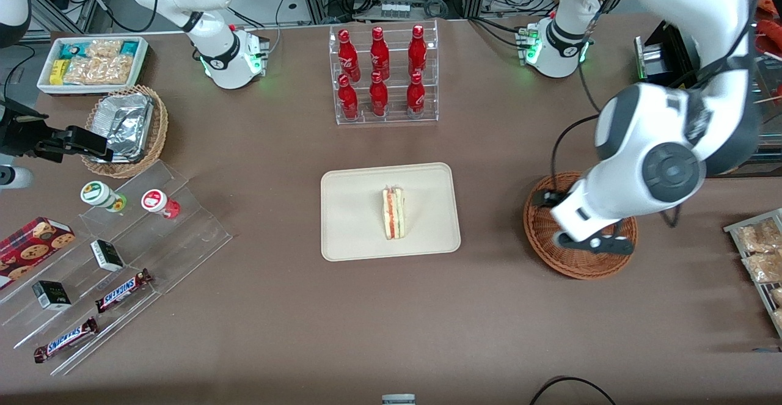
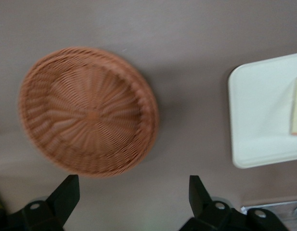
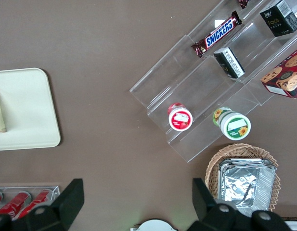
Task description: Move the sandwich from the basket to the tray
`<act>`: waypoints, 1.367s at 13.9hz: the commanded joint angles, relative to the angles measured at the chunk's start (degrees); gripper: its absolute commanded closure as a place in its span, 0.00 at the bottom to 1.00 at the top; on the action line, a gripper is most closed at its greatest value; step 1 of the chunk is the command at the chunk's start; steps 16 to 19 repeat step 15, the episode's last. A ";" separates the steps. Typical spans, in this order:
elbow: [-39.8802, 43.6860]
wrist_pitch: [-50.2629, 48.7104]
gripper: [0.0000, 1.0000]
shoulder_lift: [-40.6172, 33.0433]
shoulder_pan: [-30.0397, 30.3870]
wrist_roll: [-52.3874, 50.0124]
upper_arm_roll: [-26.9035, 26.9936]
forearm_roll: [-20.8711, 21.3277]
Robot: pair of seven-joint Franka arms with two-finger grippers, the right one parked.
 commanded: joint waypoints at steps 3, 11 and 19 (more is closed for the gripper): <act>-2.48 -5.33 0.00 -6.30 3.04 1.03 -0.56 2.01; -5.29 -12.55 0.00 -14.92 9.97 6.13 -0.64 0.69; -5.47 -14.22 0.00 -16.85 9.98 6.13 -0.73 0.69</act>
